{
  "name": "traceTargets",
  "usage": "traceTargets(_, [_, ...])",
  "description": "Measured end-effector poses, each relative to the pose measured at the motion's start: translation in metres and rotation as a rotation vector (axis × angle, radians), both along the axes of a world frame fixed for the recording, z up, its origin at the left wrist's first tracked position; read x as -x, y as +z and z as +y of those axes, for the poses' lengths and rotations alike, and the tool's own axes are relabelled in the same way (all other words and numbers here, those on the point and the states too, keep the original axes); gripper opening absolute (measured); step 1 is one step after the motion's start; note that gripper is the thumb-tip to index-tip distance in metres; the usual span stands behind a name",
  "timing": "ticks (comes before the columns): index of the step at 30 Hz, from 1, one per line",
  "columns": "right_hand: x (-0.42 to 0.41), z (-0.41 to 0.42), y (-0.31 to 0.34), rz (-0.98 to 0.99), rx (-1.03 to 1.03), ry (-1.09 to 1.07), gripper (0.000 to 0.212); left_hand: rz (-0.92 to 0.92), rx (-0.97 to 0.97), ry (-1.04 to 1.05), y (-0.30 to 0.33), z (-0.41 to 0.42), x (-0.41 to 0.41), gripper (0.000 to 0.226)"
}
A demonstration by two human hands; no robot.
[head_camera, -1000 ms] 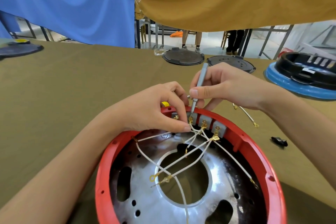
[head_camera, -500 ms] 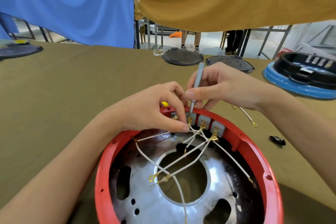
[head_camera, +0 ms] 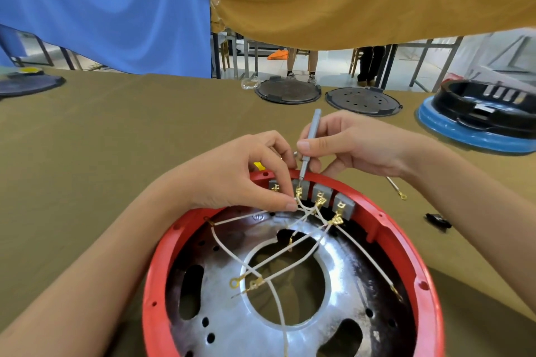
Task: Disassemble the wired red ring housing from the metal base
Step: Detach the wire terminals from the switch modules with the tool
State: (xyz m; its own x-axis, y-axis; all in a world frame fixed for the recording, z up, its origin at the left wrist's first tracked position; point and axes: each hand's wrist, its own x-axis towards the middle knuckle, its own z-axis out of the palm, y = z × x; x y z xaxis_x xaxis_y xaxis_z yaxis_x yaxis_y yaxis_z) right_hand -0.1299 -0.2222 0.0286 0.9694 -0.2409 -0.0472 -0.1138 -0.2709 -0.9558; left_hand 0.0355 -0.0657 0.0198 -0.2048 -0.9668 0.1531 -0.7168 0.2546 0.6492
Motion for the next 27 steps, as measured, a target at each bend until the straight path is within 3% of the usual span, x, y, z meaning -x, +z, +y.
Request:
traceTargets(3, [0.001,0.010,0.014,-0.048,0.263,-0.018,0.012,0.005,0.002,-0.005,0.000,0.000,-0.001,0.005])
traceTargets(6, [0.001,0.017,0.019,-0.068,0.350,-0.010,0.018,0.018,0.009,-0.007,0.000,-0.001,0.000,0.007])
traceTargets(21, [-0.006,-0.005,-0.008,0.067,-0.107,0.033,0.015,-0.001,0.002,-0.018,-0.003,-0.002,-0.002,0.006])
traceTargets(23, [-0.004,-0.004,-0.005,0.056,-0.074,0.036,0.011,-0.002,0.007,-0.023,-0.003,-0.002,-0.002,0.005])
traceTargets(27, [0.002,0.006,0.010,-0.007,0.199,-0.014,0.014,-0.006,0.017,-0.025,-0.003,-0.002,-0.002,0.005])
